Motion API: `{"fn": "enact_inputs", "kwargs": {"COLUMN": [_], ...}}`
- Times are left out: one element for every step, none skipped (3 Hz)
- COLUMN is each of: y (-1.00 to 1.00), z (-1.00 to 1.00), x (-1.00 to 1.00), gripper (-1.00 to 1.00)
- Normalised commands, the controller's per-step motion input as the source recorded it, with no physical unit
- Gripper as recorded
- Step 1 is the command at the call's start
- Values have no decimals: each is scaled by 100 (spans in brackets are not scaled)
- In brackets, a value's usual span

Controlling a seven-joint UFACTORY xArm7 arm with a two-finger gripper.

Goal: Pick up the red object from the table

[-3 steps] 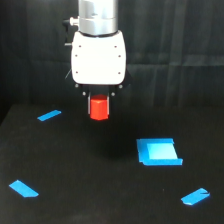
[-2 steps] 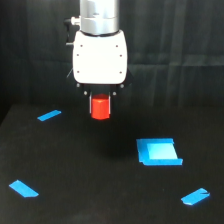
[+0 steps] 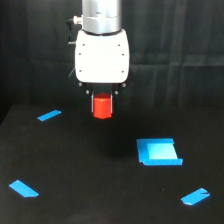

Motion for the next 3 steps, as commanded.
{"fn": "enact_inputs", "kwargs": {"y": [2,7,5], "z": [-4,11,8], "x": [13,-11,9], "gripper": [-96,-100,-100]}}
